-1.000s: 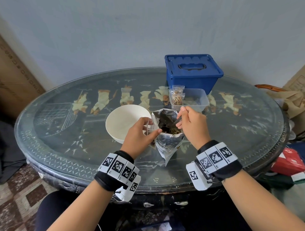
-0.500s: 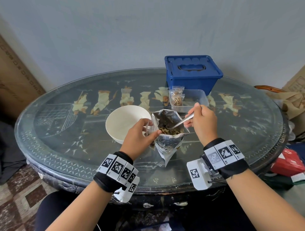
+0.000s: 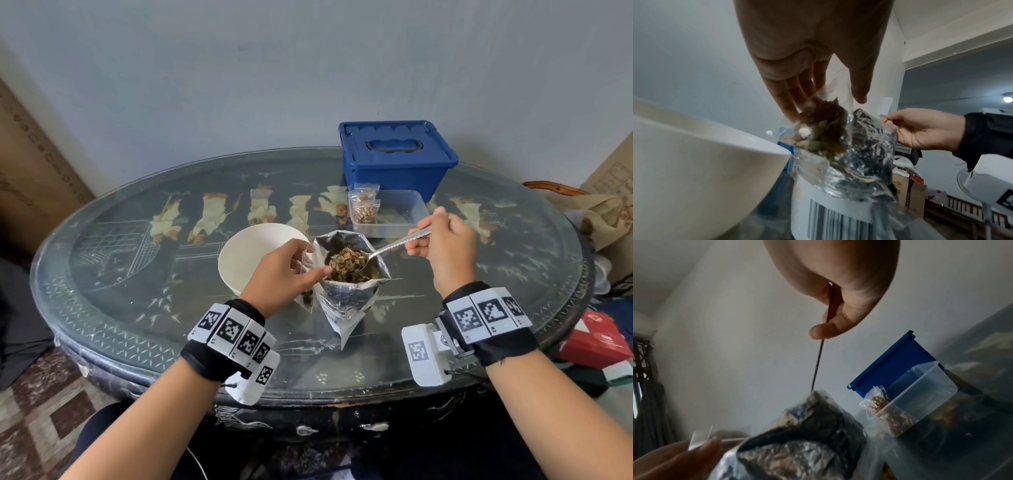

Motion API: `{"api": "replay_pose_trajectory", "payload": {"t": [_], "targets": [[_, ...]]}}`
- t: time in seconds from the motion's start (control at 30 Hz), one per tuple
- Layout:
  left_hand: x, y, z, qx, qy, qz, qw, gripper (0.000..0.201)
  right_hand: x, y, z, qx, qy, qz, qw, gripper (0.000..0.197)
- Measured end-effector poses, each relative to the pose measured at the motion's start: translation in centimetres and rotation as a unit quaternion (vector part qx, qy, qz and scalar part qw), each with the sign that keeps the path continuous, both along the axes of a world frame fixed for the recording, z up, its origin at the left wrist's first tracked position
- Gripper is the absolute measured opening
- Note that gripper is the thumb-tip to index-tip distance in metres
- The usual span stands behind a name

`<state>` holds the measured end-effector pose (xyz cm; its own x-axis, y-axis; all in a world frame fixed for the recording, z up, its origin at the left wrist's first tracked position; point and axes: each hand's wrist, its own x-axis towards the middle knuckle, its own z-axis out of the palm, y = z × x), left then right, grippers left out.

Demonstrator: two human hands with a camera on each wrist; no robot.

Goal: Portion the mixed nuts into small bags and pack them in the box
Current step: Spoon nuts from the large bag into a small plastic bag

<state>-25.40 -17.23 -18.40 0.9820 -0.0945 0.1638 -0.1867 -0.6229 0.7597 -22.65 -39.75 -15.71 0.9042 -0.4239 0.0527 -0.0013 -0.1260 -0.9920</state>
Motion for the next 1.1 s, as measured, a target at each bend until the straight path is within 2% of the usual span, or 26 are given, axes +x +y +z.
{"api": "replay_pose_trajectory", "payload": {"t": [0.27,0.43,0.6,0.9,1.1], "targets": [[1.7,0.2,1.9,0.163,0.002,-0.082,0.983,0.044,0.2,-1.0,1.7,0.022,-0.034,-0.011,0.999,0.039],[2.5,-0.4,3.1,0.230,0.017,-0.116,0.966,0.048,0.3,-1.2,2.6,0.031,-0.049,-0.004,0.998,0.039],[3.2,-1.1,3.6,0.255,0.033,-0.128,0.958,0.049,0.1,-0.7,3.3,0.044,-0.053,0.005,0.998,0.039],[3.1,-1.9,4.2,0.241,0.043,-0.144,0.959,0.055,0.3,0.5,2.9,0.010,-0.036,0.017,0.999,0.038],[3.3,-2.0,4.1,0.246,0.057,-0.148,0.956,0.058,0.4,0.6,2.6,0.018,-0.040,0.026,0.999,0.038]]}}
